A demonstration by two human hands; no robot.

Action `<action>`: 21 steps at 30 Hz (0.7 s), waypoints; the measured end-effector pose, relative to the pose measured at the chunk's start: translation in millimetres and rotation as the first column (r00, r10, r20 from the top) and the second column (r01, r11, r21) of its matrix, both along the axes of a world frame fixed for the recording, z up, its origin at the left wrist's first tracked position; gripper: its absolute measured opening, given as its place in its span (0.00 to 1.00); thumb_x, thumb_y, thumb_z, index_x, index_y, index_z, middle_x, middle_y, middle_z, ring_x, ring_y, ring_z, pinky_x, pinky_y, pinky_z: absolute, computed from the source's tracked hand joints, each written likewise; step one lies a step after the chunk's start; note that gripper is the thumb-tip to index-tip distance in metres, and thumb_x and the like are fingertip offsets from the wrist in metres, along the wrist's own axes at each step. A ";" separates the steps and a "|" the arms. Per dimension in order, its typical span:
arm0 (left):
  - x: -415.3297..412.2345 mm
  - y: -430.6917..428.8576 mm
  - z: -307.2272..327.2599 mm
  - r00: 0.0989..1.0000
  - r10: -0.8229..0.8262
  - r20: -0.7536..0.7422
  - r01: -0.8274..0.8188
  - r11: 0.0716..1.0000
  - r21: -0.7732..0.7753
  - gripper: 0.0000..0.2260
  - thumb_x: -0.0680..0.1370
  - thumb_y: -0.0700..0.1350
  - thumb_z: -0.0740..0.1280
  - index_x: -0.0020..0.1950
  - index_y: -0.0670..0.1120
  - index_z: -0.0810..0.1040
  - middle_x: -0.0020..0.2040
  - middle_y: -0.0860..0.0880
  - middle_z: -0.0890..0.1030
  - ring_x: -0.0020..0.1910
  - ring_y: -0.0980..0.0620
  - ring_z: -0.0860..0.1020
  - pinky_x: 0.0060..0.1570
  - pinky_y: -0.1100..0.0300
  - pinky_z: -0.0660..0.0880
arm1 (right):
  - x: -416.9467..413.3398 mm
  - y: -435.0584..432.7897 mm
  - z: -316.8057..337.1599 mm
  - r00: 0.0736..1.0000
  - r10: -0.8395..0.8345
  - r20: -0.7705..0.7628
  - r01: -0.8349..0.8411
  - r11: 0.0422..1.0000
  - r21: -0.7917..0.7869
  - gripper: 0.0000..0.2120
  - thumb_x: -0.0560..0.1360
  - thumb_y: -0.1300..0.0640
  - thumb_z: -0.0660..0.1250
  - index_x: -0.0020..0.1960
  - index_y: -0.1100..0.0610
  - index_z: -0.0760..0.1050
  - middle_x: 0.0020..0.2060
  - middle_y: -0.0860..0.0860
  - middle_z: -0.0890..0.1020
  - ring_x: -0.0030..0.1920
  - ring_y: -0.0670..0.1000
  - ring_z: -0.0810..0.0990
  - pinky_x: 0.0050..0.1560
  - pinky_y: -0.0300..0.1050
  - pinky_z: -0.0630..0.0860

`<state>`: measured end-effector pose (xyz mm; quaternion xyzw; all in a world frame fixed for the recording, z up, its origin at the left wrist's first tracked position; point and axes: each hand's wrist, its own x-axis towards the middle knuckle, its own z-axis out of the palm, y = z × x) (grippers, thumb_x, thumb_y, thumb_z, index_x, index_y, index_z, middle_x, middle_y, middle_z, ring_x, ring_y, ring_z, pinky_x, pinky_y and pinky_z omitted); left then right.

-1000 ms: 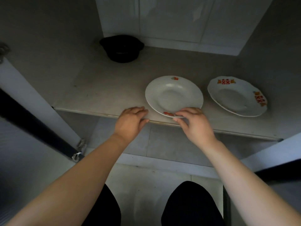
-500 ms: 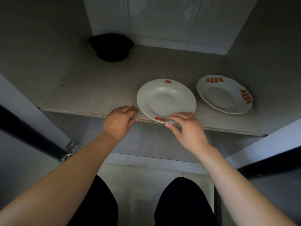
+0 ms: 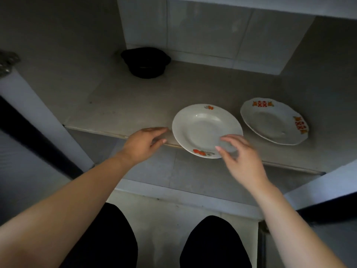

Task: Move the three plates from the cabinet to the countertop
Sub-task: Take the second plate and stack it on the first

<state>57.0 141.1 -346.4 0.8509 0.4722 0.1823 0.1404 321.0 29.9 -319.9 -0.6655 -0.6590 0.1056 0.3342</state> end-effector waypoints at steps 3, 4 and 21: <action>9.2 2.7 7.2 0.987 0.080 0.141 -0.074 0.996 -0.046 0.24 0.75 0.56 0.58 0.67 0.47 0.72 0.65 0.46 0.76 0.64 0.48 0.74 0.62 0.60 0.68 | 10.0 5.3 5.4 0.991 -0.131 -0.033 0.131 0.991 0.023 0.15 0.74 0.52 0.68 0.58 0.58 0.76 0.58 0.53 0.77 0.59 0.49 0.74 0.57 0.33 0.63; 16.4 2.7 10.3 0.974 0.112 0.197 -0.099 0.992 -0.074 0.23 0.76 0.55 0.59 0.67 0.46 0.72 0.66 0.45 0.76 0.64 0.48 0.74 0.62 0.61 0.68 | 11.8 7.9 5.8 0.984 -0.173 -0.033 0.174 0.985 0.015 0.16 0.73 0.52 0.68 0.59 0.58 0.76 0.59 0.54 0.76 0.61 0.51 0.73 0.58 0.33 0.62; 52.8 -15.0 17.3 0.688 0.438 0.579 -0.032 0.815 -0.578 0.19 0.73 0.30 0.64 0.62 0.43 0.74 0.55 0.48 0.76 0.54 0.43 0.78 0.47 0.52 0.80 | -3.6 9.3 0.0 0.939 -0.303 -0.163 0.266 0.940 -0.216 0.29 0.70 0.59 0.71 0.69 0.57 0.68 0.64 0.54 0.76 0.63 0.54 0.76 0.65 0.49 0.71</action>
